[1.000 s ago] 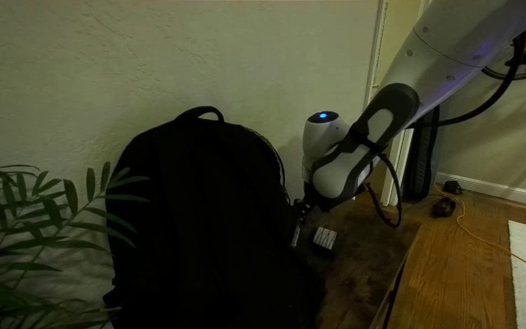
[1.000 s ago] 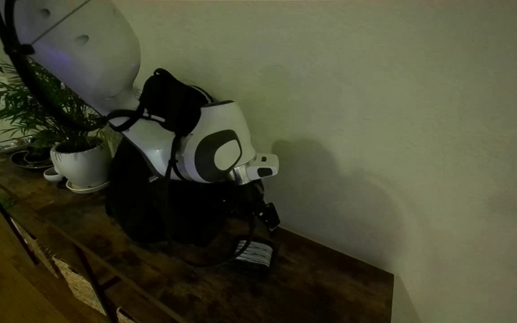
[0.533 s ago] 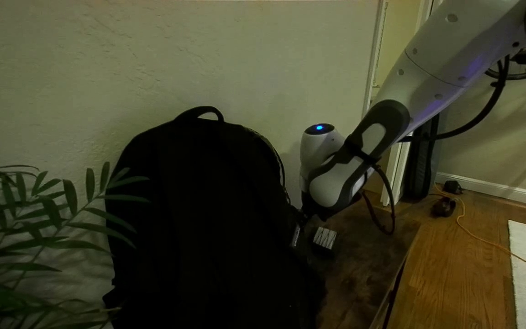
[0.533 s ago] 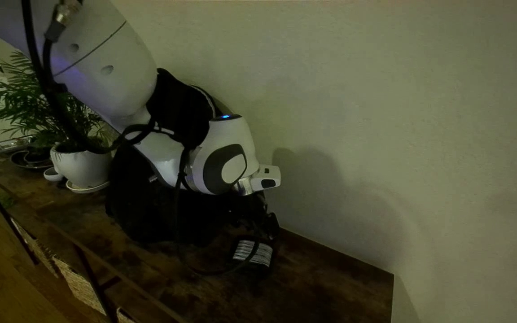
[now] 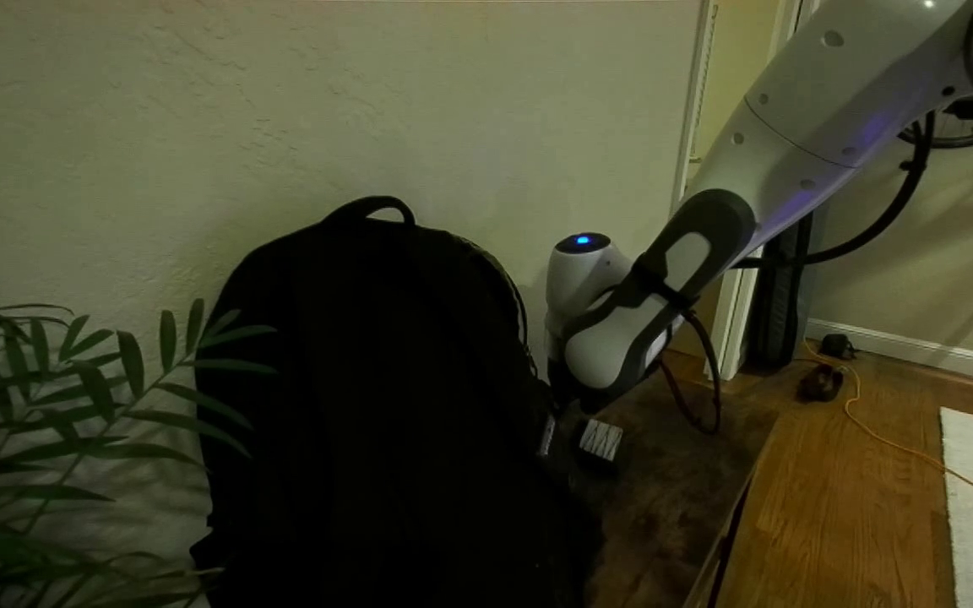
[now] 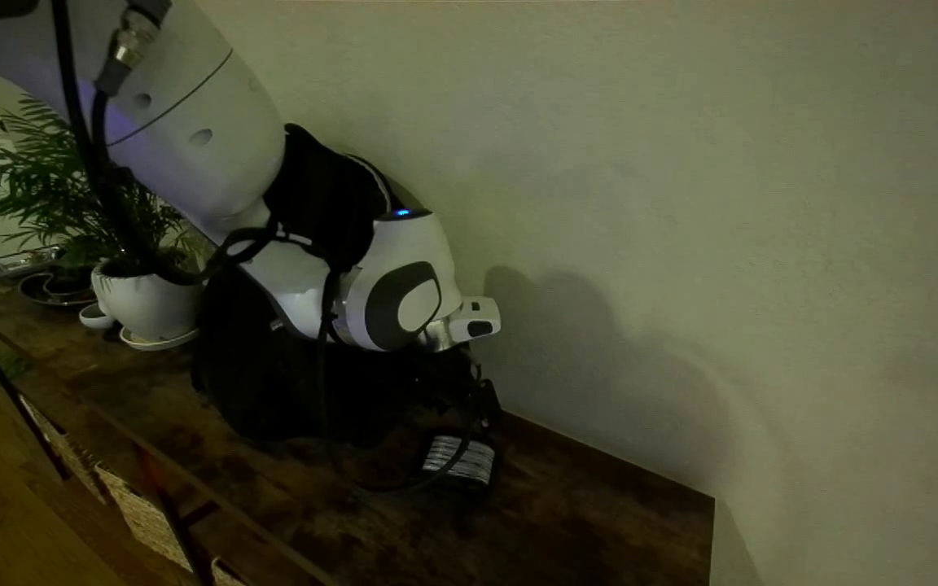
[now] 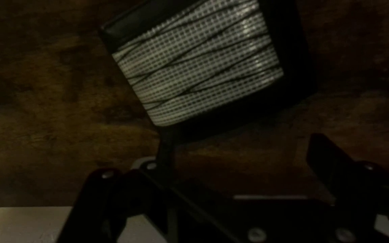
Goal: Pick up the wallet from the table and put it in the black bag.
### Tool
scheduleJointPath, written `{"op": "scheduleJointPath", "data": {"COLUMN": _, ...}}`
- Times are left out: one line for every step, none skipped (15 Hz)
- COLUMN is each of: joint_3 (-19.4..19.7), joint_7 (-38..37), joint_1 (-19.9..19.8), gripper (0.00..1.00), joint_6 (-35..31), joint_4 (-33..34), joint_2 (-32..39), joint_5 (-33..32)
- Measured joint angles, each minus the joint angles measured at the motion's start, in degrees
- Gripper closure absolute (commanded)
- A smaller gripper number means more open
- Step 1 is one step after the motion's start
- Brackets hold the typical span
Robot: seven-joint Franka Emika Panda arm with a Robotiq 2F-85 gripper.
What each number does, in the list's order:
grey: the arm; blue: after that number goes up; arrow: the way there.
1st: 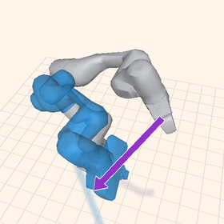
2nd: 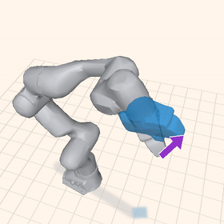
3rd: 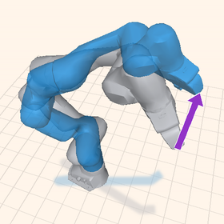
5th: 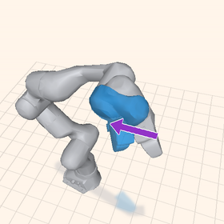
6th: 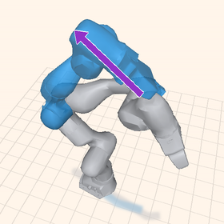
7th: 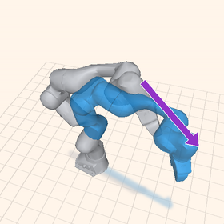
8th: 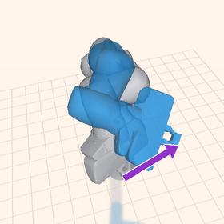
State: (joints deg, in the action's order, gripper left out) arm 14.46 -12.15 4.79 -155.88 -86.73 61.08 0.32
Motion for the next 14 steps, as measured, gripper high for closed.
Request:
{"op": "scheduleJointPath", "data": {"joint_3": -0.06, "joint_7": 0.48, "joint_1": 0.01, "gripper": 0.00, "joint_6": -0.01, "joint_4": 0.01, "joint_2": 0.00, "joint_5": -0.50}}
{"op": "scheduleJointPath", "data": {"joint_3": -0.06, "joint_7": 0.65, "joint_1": 0.01, "gripper": 0.00, "joint_6": -0.01, "joint_4": 0.01, "joint_2": 0.00, "joint_5": -1.09}}
{"op": "scheduleJointPath", "data": {"joint_3": -0.01, "joint_7": 0.66, "joint_1": 0.01, "gripper": 0.00, "joint_6": -0.01, "joint_4": 0.01, "joint_2": 0.00, "joint_5": -1.62}}
{"op": "scheduleJointPath", "data": {"joint_3": 0.13, "joint_7": 0.66, "joint_1": 0.03, "gripper": 0.00, "joint_6": 0.00, "joint_4": 0.01, "joint_2": 0.00, "joint_5": -2.11}}
{"op": "scheduleJointPath", "data": {"joint_3": 0.28, "joint_7": 0.66, "joint_1": 0.03, "gripper": 0.00, "joint_6": 0.00, "joint_4": 0.01, "joint_2": 0.00, "joint_5": -2.47}}
{"op": "scheduleJointPath", "data": {"joint_3": 0.41, "joint_7": 0.66, "joint_1": 0.03, "gripper": 0.00, "joint_6": 0.00, "joint_4": 0.00, "joint_2": 0.00, "joint_5": -2.80}}
{"op": "scheduleJointPath", "data": {"joint_3": 0.50, "joint_7": 0.66, "joint_1": 0.03, "gripper": 0.00, "joint_6": 0.00, "joint_4": -0.01, "joint_2": 0.00, "joint_5": -3.21}}
{"op": "scheduleJointPath", "data": {"joint_3": 0.53, "joint_7": 0.66, "joint_1": 0.03, "gripper": 0.00, "joint_6": 0.00, "joint_4": -0.02, "joint_2": 0.00, "joint_5": -3.54}}
{"op": "scheduleJointPath", "data": {"joint_3": 0.54, "joint_7": 0.66, "joint_1": 0.05, "gripper": 0.00, "joint_6": 0.00, "joint_4": -0.07, "joint_2": 0.00, "joint_5": -3.89}}
{"op": "scheduleJointPath", "data": {"joint_3": 0.54, "joint_7": 0.66, "joint_1": 0.08, "gripper": 0.00, "joint_6": 0.00, "joint_4": -0.16, "joint_2": 0.00, "joint_5": -4.21}}
{"op": "scheduleJointPath", "data": {"joint_3": 0.56, "joint_7": 0.66, "joint_1": 0.14, "gripper": 0.00, "joint_6": 0.00, "joint_4": -0.30, "joint_2": 0.00, "joint_5": -4.49}}
{"op": "scheduleJointPath", "data": {"joint_3": 0.58, "joint_7": 0.66, "joint_1": 0.19, "gripper": 0.00, "joint_6": 0.02, "joint_4": -0.43, "joint_2": 0.00, "joint_5": -4.68}}
{"op": "scheduleJointPath", "data": {"joint_3": 0.64, "joint_7": 0.66, "joint_1": 0.26, "gripper": 0.00, "joint_6": 0.13, "joint_4": -0.59, "joint_2": -0.01, "joint_5": -4.84}}
{"op": "scheduleJointPath", "data": {"joint_3": 0.77, "joint_7": 0.66, "joint_1": 0.34, "gripper": 0.00, "joint_6": 0.33, "joint_4": -0.80, "joint_2": -0.01, "joint_5": -4.87}}
